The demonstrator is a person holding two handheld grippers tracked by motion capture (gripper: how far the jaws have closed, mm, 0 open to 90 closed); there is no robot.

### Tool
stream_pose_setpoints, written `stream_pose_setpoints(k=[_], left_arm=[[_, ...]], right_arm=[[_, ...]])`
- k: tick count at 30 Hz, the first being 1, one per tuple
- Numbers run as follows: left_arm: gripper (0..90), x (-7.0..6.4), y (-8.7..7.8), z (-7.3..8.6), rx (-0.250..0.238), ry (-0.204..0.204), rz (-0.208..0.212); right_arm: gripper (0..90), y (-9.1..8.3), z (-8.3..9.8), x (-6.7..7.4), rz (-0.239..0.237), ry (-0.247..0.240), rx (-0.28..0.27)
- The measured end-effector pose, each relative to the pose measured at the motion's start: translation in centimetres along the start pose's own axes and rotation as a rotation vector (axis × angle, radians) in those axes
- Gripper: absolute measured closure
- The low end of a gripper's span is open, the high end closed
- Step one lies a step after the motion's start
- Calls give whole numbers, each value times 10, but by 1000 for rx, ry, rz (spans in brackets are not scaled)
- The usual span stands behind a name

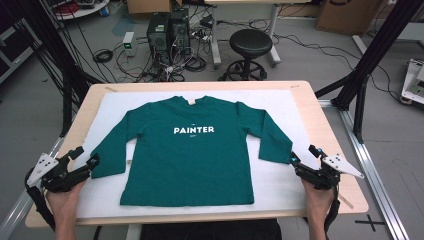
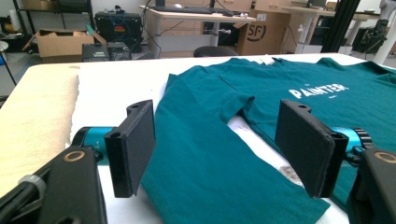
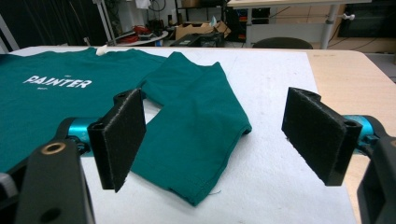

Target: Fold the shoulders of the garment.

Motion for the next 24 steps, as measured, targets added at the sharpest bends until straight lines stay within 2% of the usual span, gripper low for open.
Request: stream_pose_setpoints(k=[11,17,24], left_arm=[[289,0,1,0,7,-1,-1],[289,0,3,2,30,18,-13],[289,-1,3,3,35,27,-11]], right_arm=[[216,0,0,0,-1,7,1],[216,0,0,0,-1,2,2],[216,0,0,0,3,-5,-4]])
Point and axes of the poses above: each handheld gripper's, and its own axes: y roughly forward along the jaws, z roughly out of its underside, x roughly to its left, the point moved 10 cm from there along y, roughly forward along the jaws, and after that the axes turned 6 degrees about -y, right-handed, at the moved point
